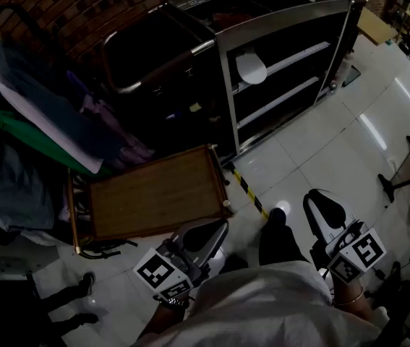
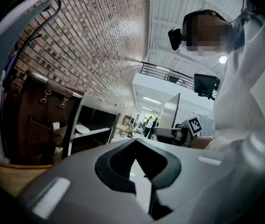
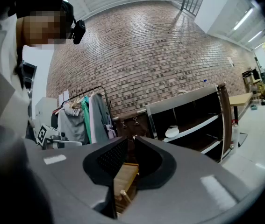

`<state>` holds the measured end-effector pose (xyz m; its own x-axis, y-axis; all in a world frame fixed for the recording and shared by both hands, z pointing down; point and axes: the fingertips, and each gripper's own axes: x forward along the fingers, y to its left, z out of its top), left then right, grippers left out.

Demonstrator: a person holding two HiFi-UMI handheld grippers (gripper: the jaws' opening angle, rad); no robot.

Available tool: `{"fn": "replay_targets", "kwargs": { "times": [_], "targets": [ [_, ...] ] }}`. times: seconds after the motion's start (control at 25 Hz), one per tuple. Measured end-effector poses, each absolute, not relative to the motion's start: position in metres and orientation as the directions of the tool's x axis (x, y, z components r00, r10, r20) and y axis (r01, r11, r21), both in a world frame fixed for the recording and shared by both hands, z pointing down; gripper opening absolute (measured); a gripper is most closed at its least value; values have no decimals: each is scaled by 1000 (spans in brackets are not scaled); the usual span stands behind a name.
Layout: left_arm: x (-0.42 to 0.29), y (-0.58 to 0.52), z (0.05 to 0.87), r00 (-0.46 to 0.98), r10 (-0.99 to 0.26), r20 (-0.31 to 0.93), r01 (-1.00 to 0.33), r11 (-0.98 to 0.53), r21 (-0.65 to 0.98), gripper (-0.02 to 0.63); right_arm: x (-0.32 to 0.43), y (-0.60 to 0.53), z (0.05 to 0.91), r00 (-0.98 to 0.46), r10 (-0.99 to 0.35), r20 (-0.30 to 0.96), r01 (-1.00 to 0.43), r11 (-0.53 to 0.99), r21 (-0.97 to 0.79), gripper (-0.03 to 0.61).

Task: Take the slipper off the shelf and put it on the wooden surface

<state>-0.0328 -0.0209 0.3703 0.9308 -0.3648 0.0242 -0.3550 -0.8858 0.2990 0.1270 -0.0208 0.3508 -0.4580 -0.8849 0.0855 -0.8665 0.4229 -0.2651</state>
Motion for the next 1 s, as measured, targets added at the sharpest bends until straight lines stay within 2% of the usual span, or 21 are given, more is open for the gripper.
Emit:
{"fn": "replay_targets", "kwargs": {
  "times": [0.2, 0.32, 0.44, 0.52, 0.68, 1.0],
  "targets": [
    [40, -65, 336, 930, -351, -113, -297, -893, 337, -2, 197, -73, 331, -499, -863, 80, -847, 466, -257, 38],
    [74, -104, 336, 899, -414, -142, -339, -864, 372, -2, 230, -101, 325, -537, -839, 86, -828, 504, -246, 38],
    [97, -133, 343, 862, -489, -134, -402, -820, 407, -2, 254, -121, 329, -564, -816, 128, -823, 544, -162, 38],
    [103, -146, 348, 839, -527, -135, -420, -785, 456, -2, 265, -134, 342, -568, -807, 162, -823, 551, -139, 38],
    [97, -178, 365, 817, -569, -90, -447, -724, 525, -2, 267, -163, 369, -568, -795, 212, -816, 510, -272, 38],
    [85, -255, 353, 831, -547, -98, -444, -760, 474, -2, 270, -235, 368, -498, -844, 200, -857, 445, -258, 23]
  ]
}}
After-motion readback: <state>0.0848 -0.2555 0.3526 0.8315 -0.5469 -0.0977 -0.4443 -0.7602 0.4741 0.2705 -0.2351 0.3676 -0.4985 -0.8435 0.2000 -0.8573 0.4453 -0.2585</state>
